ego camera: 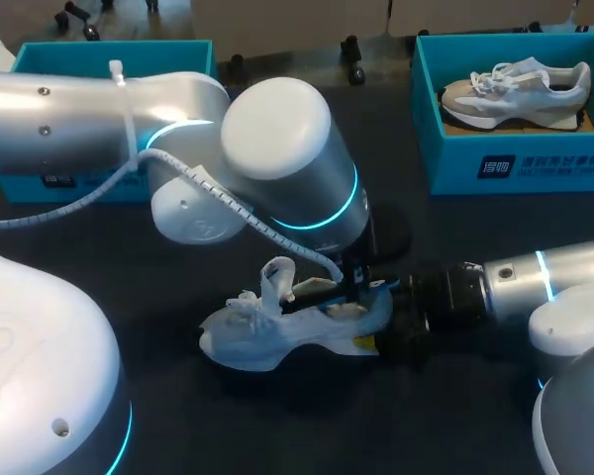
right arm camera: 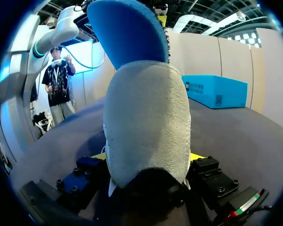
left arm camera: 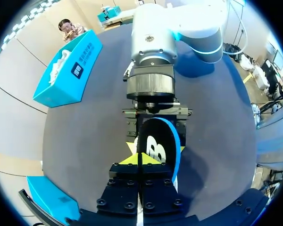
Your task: Take the shoe out of the shoebox, open the shoe tongue, remove and reinsert the insole, then place the shoe into the shoebox
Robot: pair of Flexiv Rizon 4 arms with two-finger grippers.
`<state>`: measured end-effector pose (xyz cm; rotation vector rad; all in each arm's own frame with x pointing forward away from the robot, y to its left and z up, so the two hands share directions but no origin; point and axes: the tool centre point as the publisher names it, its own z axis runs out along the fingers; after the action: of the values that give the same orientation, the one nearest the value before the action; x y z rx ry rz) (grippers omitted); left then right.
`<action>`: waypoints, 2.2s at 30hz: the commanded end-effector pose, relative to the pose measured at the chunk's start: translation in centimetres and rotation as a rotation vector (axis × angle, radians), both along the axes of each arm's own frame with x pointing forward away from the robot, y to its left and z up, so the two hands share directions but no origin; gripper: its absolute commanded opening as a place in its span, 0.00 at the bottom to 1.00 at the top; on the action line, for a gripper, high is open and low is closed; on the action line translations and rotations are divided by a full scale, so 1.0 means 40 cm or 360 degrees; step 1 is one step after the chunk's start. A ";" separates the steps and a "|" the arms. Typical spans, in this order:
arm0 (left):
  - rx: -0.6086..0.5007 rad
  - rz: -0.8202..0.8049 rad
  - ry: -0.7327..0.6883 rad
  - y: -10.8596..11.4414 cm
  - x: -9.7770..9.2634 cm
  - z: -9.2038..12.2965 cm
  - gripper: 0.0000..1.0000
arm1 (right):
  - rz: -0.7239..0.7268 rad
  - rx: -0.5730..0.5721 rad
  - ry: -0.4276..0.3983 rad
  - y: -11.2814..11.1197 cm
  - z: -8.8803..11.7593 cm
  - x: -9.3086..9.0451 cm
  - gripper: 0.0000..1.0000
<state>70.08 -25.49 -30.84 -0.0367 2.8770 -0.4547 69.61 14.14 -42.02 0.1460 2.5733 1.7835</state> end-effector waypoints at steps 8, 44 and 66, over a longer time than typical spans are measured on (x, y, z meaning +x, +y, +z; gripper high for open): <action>-0.0034 -0.0004 -0.0060 0.063 -0.040 0.064 0.13 | -0.0002 -0.0002 -0.0001 0.003 -0.004 -0.003 0.00; -0.0094 0.0006 -0.0185 0.127 -0.160 0.092 0.51 | -0.0002 -0.0002 -0.0001 0.003 -0.004 -0.003 0.00; -0.0137 0.0137 -0.0375 0.091 -0.161 0.052 0.56 | -0.0002 -0.0002 -0.0001 0.003 -0.004 -0.003 0.00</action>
<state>64.15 -21.26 -28.34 -0.1007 2.6331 -0.5389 69.61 14.13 -42.03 0.1460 2.5734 1.7834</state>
